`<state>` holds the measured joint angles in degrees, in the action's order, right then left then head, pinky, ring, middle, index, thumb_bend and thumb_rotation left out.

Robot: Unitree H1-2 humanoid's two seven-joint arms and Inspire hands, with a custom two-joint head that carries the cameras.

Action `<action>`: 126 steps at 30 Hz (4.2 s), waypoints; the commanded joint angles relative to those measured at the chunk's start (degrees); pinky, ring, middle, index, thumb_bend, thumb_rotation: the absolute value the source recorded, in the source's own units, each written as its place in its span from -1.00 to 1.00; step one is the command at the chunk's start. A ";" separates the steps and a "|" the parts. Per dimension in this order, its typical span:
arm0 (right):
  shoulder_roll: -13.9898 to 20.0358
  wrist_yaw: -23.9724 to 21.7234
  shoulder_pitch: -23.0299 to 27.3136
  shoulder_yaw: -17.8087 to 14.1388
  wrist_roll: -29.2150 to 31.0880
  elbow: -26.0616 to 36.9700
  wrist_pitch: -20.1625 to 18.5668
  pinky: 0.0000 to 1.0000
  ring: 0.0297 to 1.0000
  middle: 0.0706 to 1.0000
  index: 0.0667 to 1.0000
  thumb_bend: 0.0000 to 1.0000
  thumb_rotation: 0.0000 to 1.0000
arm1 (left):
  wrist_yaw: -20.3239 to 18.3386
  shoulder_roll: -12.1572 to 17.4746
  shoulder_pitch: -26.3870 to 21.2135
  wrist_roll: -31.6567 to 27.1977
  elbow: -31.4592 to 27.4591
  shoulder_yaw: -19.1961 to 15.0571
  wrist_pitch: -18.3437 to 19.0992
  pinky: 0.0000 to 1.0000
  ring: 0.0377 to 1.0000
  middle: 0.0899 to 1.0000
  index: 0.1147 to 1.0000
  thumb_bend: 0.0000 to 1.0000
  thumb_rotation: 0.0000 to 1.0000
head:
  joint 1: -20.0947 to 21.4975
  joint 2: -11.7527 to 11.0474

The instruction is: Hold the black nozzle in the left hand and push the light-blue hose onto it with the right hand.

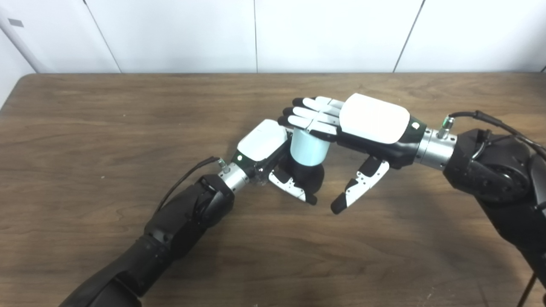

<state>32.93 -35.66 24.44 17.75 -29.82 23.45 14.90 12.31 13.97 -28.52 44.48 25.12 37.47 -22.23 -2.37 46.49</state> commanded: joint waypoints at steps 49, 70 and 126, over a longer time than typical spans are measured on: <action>-0.12 9.23 -4.76 1.73 0.30 -3.39 2.95 0.65 0.84 0.93 0.89 0.50 0.43 | -5.48 1.89 4.23 2.26 4.54 2.23 1.32 -0.40 -0.22 -0.33 -0.12 0.04 -1.00 | -0.10 0.43; -17.24 20.69 -4.62 -18.73 22.33 -2.98 -37.29 -0.08 0.17 0.46 0.49 0.10 -0.61 | -5.56 2.01 4.15 2.42 4.86 2.38 1.44 -0.38 -0.22 -0.33 -0.12 0.04 -1.00 | -0.05 -0.29; -24.55 38.22 -13.37 -17.96 15.21 -21.93 -19.18 0.06 0.23 0.39 0.44 0.43 -0.98 | -29.11 5.22 7.71 5.14 -13.34 -1.84 26.60 0.96 1.00 1.00 1.00 0.92 -0.44 | -0.10 -0.68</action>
<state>7.79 2.08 10.15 0.13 -14.86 -0.62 -6.17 -9.20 14.88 -25.74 46.20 7.22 34.69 -2.31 -2.46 45.79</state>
